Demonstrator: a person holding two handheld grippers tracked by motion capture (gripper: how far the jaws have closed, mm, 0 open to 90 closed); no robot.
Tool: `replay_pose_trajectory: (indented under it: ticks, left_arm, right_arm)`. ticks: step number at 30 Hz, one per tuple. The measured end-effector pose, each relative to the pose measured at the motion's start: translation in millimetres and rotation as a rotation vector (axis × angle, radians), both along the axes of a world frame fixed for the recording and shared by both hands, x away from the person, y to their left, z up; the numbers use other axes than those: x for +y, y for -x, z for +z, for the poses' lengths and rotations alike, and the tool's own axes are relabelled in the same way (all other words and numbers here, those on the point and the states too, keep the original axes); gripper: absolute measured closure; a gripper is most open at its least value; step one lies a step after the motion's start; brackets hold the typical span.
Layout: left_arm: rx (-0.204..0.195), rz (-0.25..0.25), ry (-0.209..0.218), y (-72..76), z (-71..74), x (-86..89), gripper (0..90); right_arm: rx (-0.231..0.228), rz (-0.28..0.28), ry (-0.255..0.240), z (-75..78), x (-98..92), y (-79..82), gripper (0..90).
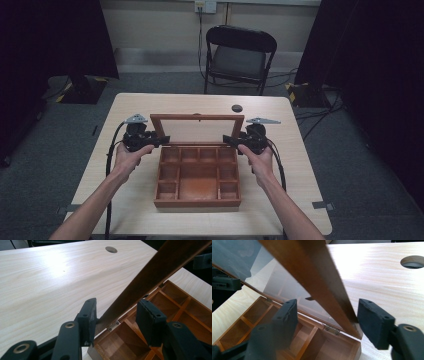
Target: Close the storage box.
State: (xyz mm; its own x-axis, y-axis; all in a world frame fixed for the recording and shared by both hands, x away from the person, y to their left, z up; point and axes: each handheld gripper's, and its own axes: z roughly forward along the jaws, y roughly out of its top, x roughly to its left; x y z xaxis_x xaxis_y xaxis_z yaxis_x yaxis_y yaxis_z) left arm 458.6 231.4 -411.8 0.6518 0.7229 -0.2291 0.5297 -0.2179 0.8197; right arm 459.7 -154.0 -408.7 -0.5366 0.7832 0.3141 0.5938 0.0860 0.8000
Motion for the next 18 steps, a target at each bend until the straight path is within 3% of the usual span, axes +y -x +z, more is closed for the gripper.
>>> replay_pose_trajectory:
  ticks: [18]
  left_arm:
    - [0.012, 0.01, 0.028, 11.6, -3.1, -0.2, 44.8]
  right_arm:
    - [0.003, 0.005, 0.002, -0.9, 1.5, 9.1, 23.3]
